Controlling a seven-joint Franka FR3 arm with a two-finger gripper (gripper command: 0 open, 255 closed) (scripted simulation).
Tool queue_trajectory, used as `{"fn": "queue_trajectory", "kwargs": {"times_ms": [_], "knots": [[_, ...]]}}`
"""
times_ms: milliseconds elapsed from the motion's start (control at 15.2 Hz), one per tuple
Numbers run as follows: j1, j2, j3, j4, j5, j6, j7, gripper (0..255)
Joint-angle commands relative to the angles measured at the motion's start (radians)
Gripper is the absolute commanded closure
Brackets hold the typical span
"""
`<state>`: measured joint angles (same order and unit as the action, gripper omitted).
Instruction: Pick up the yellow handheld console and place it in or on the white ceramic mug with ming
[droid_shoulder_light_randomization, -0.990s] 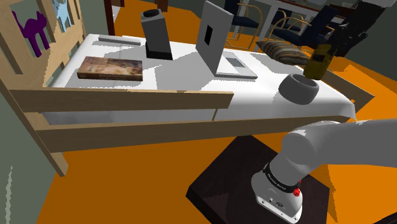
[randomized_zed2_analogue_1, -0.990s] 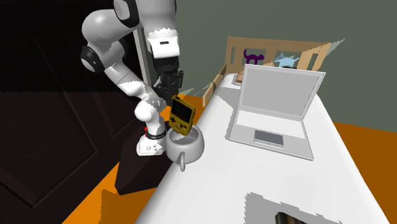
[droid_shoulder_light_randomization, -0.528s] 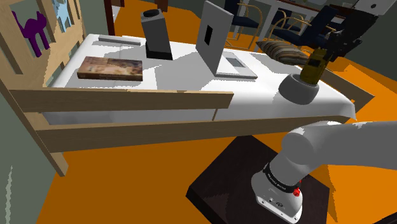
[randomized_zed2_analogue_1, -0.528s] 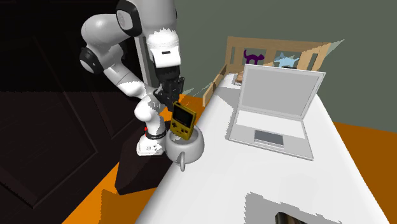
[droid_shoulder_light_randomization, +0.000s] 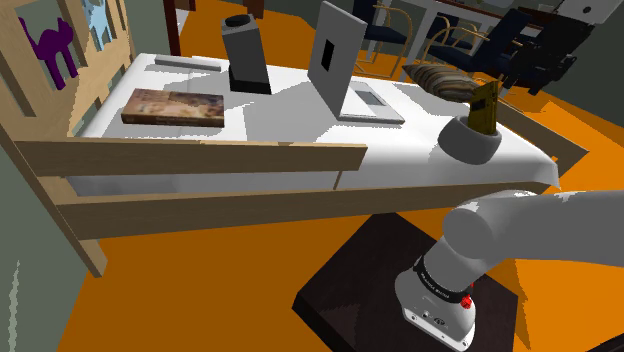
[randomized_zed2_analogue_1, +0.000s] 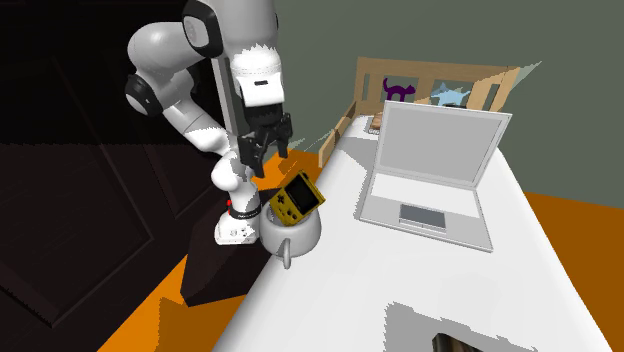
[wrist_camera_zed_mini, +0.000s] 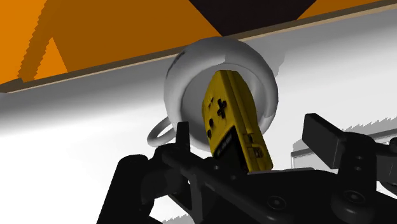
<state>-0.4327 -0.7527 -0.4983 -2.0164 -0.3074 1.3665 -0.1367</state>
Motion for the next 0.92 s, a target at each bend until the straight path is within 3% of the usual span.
{"fn": "queue_trajectory", "kwargs": {"times_ms": [0,66,330,858], "knots": [[0.000,0.000,0.000,0.000,0.000,0.000,0.000,0],[0.000,0.000,0.000,0.000,0.000,0.000,0.000,0],[0.019,0.071,0.007,0.181,0.023,-0.112,-0.022,0],[0.019,0.071,0.007,0.181,0.023,-0.112,-0.022,0]]}}
